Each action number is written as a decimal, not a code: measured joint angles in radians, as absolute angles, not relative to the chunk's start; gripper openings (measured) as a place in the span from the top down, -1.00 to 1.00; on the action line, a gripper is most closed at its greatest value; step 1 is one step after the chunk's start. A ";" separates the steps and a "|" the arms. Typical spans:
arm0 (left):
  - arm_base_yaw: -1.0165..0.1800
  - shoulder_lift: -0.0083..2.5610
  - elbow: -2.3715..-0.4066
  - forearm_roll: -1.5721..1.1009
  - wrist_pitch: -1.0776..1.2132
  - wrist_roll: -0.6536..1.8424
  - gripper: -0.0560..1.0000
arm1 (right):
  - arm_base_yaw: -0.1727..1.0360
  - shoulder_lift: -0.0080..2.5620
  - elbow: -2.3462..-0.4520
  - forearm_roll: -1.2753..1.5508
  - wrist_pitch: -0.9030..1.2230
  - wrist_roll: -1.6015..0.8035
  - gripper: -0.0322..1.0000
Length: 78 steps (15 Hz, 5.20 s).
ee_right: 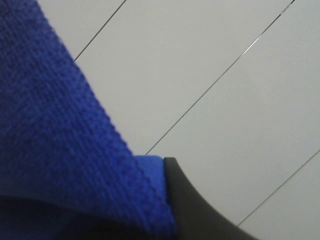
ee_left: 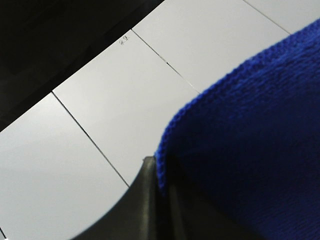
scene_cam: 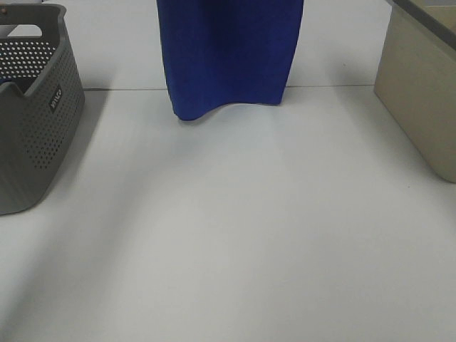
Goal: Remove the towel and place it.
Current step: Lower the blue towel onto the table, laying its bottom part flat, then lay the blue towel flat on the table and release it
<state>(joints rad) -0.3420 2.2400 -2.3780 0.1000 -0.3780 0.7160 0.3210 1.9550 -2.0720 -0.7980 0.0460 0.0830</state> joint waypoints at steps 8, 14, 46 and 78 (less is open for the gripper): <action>-0.342 2.243 -2.382 0.118 -0.219 0.712 0.89 | 0.321 1.955 -2.072 -0.762 0.219 0.083 0.91; -0.345 2.186 -2.382 0.084 0.244 0.683 0.89 | 0.323 1.908 -2.072 -0.408 0.525 0.033 0.91; -0.508 1.456 -1.407 -0.124 1.211 0.108 0.89 | 0.324 1.254 -1.233 0.453 1.213 -0.249 0.91; -0.706 1.861 -0.807 -0.402 1.012 0.162 0.89 | 0.324 1.854 -0.517 0.673 1.085 -0.438 0.91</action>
